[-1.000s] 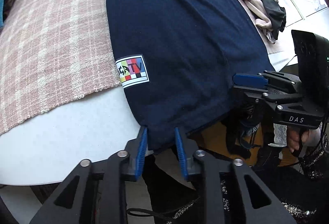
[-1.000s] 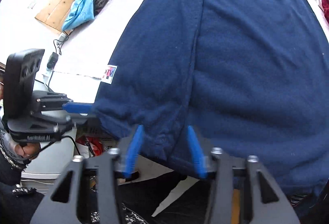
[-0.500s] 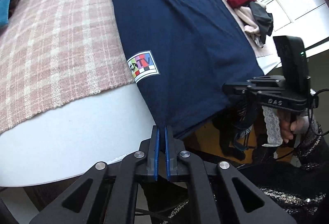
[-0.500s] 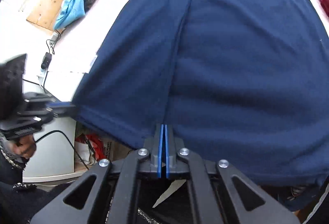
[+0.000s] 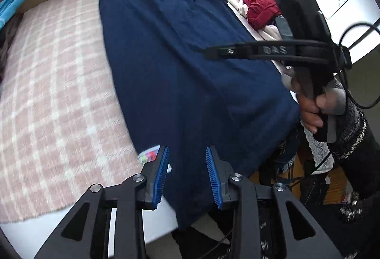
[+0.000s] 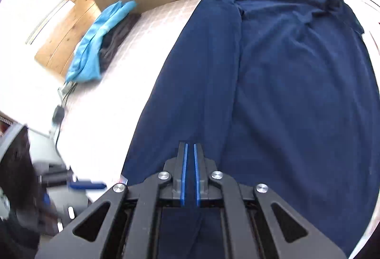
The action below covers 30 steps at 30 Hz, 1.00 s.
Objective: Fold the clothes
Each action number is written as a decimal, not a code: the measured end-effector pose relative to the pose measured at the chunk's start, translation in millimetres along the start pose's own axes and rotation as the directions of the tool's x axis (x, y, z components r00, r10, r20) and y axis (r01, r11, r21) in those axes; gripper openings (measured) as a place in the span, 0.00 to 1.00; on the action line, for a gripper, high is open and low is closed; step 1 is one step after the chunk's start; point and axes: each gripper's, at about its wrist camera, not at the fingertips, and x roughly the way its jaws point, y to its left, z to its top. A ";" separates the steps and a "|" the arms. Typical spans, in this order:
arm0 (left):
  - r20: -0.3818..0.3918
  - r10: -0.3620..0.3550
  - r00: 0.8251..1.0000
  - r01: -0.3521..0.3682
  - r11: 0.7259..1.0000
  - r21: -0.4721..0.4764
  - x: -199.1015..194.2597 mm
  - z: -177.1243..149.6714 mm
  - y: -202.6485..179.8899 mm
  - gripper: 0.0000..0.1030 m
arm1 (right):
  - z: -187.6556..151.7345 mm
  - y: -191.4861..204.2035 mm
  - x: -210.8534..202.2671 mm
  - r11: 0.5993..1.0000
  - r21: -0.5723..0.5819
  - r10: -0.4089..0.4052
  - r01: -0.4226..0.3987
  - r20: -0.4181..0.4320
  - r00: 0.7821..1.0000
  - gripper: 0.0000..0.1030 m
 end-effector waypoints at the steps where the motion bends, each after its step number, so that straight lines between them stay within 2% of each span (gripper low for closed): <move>1: -0.011 0.010 1.000 -0.010 1.000 0.000 10.9 6.8 1.2 0.30 | 11.2 -4.7 11.5 1.000 0.005 0.002 -0.002 -0.012 1.000 0.06; 3: -0.051 0.042 0.998 -0.042 0.999 0.003 27.1 11.2 7.1 0.30 | 26.6 -14.6 31.2 1.000 0.008 -0.027 0.028 -0.084 0.996 0.06; 4: -0.075 0.061 0.995 -0.061 0.998 0.005 33.7 10.7 11.1 0.30 | 34.8 -19.4 39.3 0.999 0.010 -0.040 0.042 -0.112 0.993 0.00; 5: -0.094 0.079 0.992 -0.078 0.997 0.012 37.7 9.4 14.2 0.29 | 45.0 -23.0 39.9 0.999 0.015 -0.046 0.048 -0.103 0.994 0.00; 6: -0.099 0.095 0.991 -0.093 0.995 0.032 34.4 5.9 15.2 0.33 | 55.2 -26.7 40.4 0.998 0.019 -0.052 0.054 -0.095 0.994 0.01; 7: -0.103 0.109 0.989 -0.105 0.993 0.046 31.5 2.6 16.7 0.33 | 65.4 -30.3 40.9 0.998 0.024 -0.058 0.060 -0.086 0.995 0.06; 8: -0.104 0.117 0.988 -0.113 0.993 0.044 29.5 -0.5 19.4 0.33 | 75.6 -33.9 41.4 0.997 0.029 -0.063 0.066 -0.078 0.995 0.07; 9: -0.104 0.121 0.987 -0.117 0.992 0.040 27.9 -3.0 21.8 0.34 | 85.8 -37.6 41.9 0.997 0.034 -0.069 0.072 -0.069 0.995 0.10; 12: -0.106 0.109 0.988 -0.107 0.994 0.030 26.8 -3.5 26.6 0.38 | 116.4 -48.5 43.5 0.995 0.048 -0.087 0.089 -0.044 0.995 0.42; 15: -0.106 0.109 0.988 -0.104 0.994 0.045 28.7 -3.6 23.1 0.47 | 146.1 -58.5 46.3 0.992 0.057 -0.110 0.111 -0.021 0.994 0.42; 17: -0.103 0.119 0.988 -0.112 0.991 0.069 30.2 -6.9 12.0 0.49 | 156.8 -55.7 60.3 0.986 0.000 -0.169 0.169 -0.027 0.985 0.42; 18: -0.100 0.126 0.987 -0.118 0.990 0.083 31.2 -8.7 4.9 0.50 | 161.9 -54.3 65.6 0.979 -0.029 -0.203 0.203 -0.030 0.979 0.36; 19: -0.099 0.131 0.986 -0.122 0.988 0.093 32.1 -9.8 -1.0 0.50 | 165.2 -53.2 62.6 0.968 -0.047 -0.249 0.247 -0.036 0.968 0.36; 20: -0.102 0.132 0.986 -0.122 0.988 0.094 32.7 -9.4 -3.8 0.50 | 166.8 -55.8 54.4 0.969 -0.035 -0.248 0.246 -0.041 0.968 0.36; 23: -0.115 0.115 0.987 -0.107 0.992 0.072 30.5 -6.6 -4.1 0.49 | 158.1 -74.3 -2.7 0.989 0.063 -0.135 0.133 0.028 0.990 0.38; 26: -0.094 0.088 0.992 -0.081 0.994 0.070 20.8 0.9 -10.1 0.49 | 141.0 -96.1 -76.3 0.982 0.118 -0.161 0.149 0.096 0.982 0.38; 30: -0.036 0.051 0.998 -0.046 0.991 0.129 -6.2 24.8 -24.3 0.50 | 118.3 -124.8 -176.3 0.960 0.176 -0.246 0.216 0.171 0.954 0.39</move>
